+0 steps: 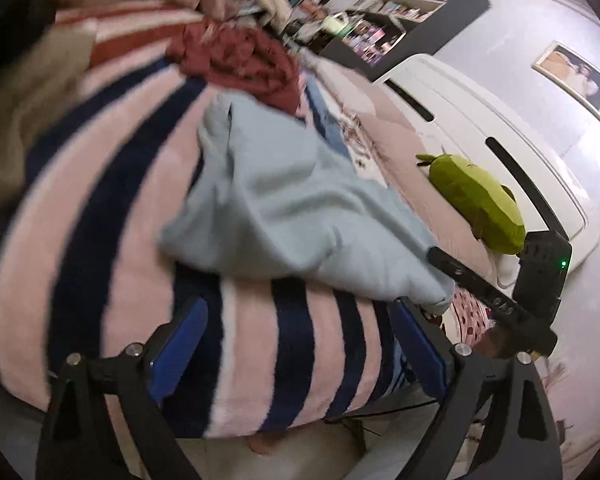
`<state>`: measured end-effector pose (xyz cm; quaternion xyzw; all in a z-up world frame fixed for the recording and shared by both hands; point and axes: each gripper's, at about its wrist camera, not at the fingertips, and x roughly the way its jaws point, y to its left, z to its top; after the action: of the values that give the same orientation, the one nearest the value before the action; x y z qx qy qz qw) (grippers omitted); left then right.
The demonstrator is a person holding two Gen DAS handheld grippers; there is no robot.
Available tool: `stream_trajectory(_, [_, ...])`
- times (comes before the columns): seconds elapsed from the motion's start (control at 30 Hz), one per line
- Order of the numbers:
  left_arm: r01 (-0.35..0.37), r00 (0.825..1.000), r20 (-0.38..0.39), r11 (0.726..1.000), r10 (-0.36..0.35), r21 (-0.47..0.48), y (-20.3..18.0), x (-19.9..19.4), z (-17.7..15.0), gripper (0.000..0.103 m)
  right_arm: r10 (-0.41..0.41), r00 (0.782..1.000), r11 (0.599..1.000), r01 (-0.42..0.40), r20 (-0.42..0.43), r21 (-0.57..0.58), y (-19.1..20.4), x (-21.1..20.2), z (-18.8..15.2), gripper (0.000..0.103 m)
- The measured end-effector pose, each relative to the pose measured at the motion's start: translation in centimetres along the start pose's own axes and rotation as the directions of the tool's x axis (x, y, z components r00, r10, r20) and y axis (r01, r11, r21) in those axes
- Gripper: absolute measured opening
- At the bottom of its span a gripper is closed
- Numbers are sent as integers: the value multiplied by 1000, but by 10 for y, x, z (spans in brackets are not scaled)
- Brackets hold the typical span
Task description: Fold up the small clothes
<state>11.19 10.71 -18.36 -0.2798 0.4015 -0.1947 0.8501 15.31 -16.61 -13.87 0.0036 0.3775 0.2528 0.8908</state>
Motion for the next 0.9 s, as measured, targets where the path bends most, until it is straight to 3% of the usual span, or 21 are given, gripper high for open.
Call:
stream_trajectory(0.27, [20, 994, 106, 997, -13, -68, 10, 36, 25, 90, -13, 992, 1000, 16, -125, 19, 10, 52, -16, 5])
stream_trajectory(0.33, [4, 995, 103, 998, 3, -61, 9, 48, 33, 82, -13, 991, 1000, 16, -136, 23, 8, 55, -22, 5])
stream_trajectory(0.4, [-1, 996, 94, 998, 7, -56, 7, 59, 41, 63, -9, 991, 1000, 13, -136, 28, 7, 56, -24, 5])
stream_trajectory(0.43, [6, 996, 90, 998, 0, -60, 7, 63, 43, 59, -4, 991, 999, 9, -136, 32, 7, 55, -24, 5])
stream_trajectory(0.5, [7, 997, 83, 997, -1, -72, 9, 70, 46, 33, 25, 990, 998, -17, -138, 55, 3, 51, -22, 5])
stream_trajectory(0.57, [-21, 996, 88, 999, 25, -45, 6, 70, 50, 17, 65, 990, 994, -53, -125, 96, -6, 40, -18, 5])
stream_trajectory(0.73, [-70, 990, 129, 993, 57, 96, -19, 55, 62, 13, -2, 999, 991, 7, -36, 135, -39, -8, -11, 6])
stream_trajectory(0.9, [-115, 985, 151, 966, 81, 230, -63, 59, 73, 13, -53, 997, 975, 38, 61, 221, -81, -61, -16, 6])
